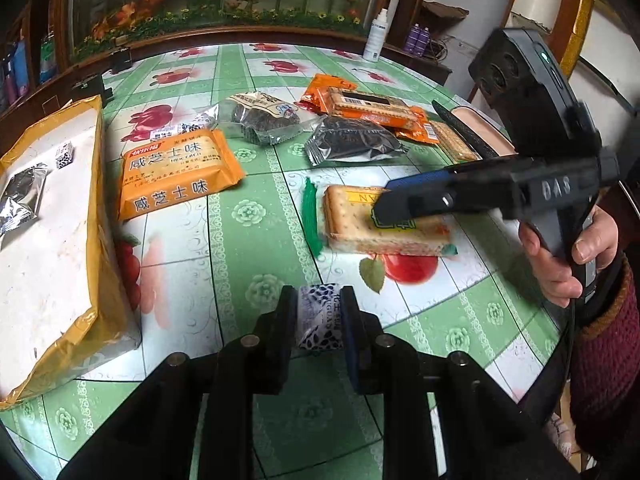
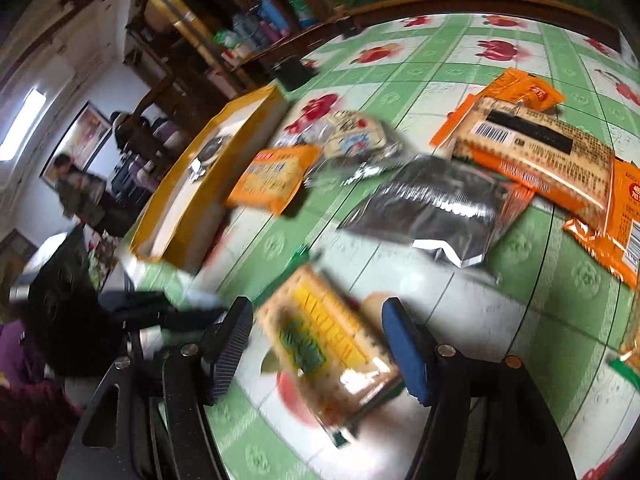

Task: Organize snacks
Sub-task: 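Lower the cracker pack into the lid with the right gripper while the left gripper carries the candy over it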

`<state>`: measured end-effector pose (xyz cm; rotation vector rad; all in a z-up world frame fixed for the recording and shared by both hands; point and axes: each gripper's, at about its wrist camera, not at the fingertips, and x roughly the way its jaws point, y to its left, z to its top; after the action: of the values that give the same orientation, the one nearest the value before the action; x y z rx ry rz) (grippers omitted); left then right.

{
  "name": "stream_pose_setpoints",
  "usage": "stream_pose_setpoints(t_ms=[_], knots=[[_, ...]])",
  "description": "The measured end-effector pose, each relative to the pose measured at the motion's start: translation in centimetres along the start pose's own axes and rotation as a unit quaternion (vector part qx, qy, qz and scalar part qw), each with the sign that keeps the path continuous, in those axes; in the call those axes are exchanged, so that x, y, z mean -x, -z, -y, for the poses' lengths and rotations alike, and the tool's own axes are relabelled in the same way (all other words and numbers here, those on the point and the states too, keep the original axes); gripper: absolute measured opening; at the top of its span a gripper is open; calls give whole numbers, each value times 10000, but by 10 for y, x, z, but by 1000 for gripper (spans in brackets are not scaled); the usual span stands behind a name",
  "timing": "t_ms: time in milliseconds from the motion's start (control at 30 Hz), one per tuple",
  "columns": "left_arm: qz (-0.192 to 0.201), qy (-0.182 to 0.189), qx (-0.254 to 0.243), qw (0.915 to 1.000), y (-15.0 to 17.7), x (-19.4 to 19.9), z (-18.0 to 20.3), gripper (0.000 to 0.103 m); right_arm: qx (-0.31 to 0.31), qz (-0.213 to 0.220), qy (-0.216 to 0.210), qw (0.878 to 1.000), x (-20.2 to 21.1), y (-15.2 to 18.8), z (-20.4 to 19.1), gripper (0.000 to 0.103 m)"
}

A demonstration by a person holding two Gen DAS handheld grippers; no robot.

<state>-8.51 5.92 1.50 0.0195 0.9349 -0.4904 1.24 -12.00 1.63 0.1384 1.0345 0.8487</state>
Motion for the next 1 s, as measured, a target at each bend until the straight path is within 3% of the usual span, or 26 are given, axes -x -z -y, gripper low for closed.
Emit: stream_pose_setpoints(t_ms=[33, 100, 267, 300, 367, 400, 433, 567, 733, 1000], knots=[[-4, 12, 10, 10000, 1, 2, 0, 40, 75, -9, 35, 10000, 1, 3, -3, 72], [-4, -21, 31, 10000, 2, 3, -1, 51, 223, -33, 141, 9996, 3, 10, -10, 72], [-70, -218, -273, 9994, 6, 3, 5, 51, 631, 17, 823, 9946, -1, 22, -30, 72], [-66, -304, -339, 9989, 6, 3, 7, 50, 715, 63, 1037, 9920, -2, 25, -34, 71], [-52, -582, -497, 9971, 8, 2, 12, 36, 879, 110, 1455, 9854, -5, 28, -41, 57], [-18, -725, -528, 9960, 7, 1, 13, 20, 965, 97, 1640, 9817, -7, 29, -45, 55], [15, -795, -491, 9956, 6, 1, 11, 19, 1007, 87, 1760, 9792, -8, 29, -49, 52], [98, -456, -20, 9989, 0, 4, -5, 19, 1026, 209, 2014, 9739, -12, 24, -57, 51], [369, -234, 246, 9987, -8, 20, -14, 19, 332, 970, 1520, 9830, 7, -9, -56, 50], [765, -79, 466, 9959, -18, 52, -24, 19, -289, 1793, 569, 9817, 8, -70, -74, 51]])
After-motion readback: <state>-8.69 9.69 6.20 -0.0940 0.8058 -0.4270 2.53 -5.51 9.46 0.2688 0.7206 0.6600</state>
